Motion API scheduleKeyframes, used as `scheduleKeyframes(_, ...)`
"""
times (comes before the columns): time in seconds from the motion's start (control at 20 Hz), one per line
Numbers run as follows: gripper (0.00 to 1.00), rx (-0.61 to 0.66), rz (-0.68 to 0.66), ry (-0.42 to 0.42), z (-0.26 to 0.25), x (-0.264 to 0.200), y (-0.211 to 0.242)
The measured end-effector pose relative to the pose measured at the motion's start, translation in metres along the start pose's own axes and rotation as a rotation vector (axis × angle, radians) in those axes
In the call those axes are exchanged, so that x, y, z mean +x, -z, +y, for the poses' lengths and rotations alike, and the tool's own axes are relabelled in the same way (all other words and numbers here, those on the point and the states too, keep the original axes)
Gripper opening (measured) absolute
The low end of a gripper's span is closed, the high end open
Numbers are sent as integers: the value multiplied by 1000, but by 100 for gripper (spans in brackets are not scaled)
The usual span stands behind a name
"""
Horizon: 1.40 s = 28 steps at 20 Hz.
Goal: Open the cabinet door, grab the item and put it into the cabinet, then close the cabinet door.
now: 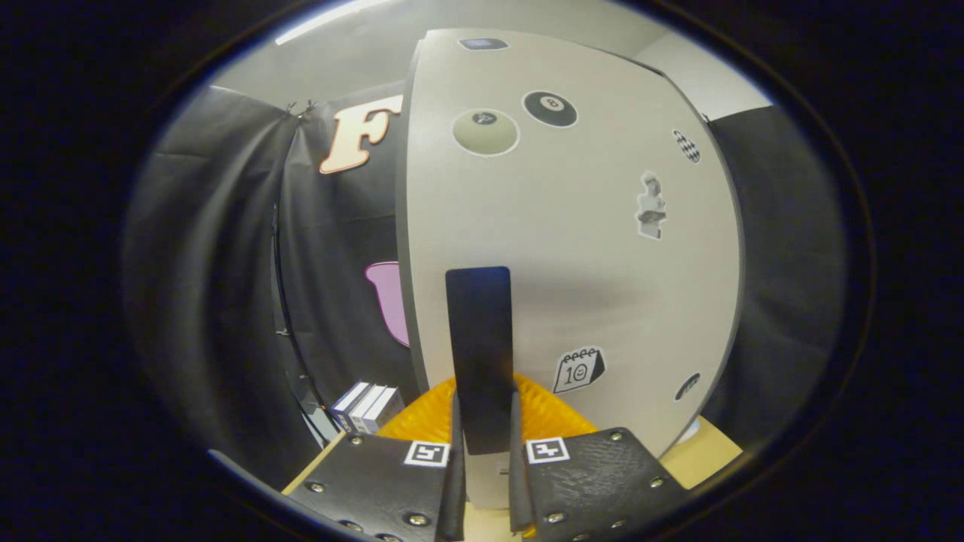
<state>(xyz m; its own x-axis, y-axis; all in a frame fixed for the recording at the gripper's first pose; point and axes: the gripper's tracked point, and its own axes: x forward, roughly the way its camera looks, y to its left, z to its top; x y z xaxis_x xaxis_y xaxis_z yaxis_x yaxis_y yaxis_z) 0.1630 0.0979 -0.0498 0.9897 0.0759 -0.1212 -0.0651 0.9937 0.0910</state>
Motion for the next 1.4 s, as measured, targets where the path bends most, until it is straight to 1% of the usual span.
scheduleKeyframes(0.15,23,33,6,4,-15,-29,1)
scheduleKeyframes(0.3,23,35,-3,17,-24,-53,1)
scheduleKeyframes(0.5,23,67,-9,12,-47,-92,0)
scheduleKeyframes(0.75,22,38,-6,25,-82,-137,-2)
scheduleKeyframes(1.05,22,30,0,59,-135,-191,-3)
scheduleKeyframes(1.3,22,-6,-4,101,-187,-219,-4)
scheduleKeyframes(1.4,22,14,-9,108,-204,-226,-7)
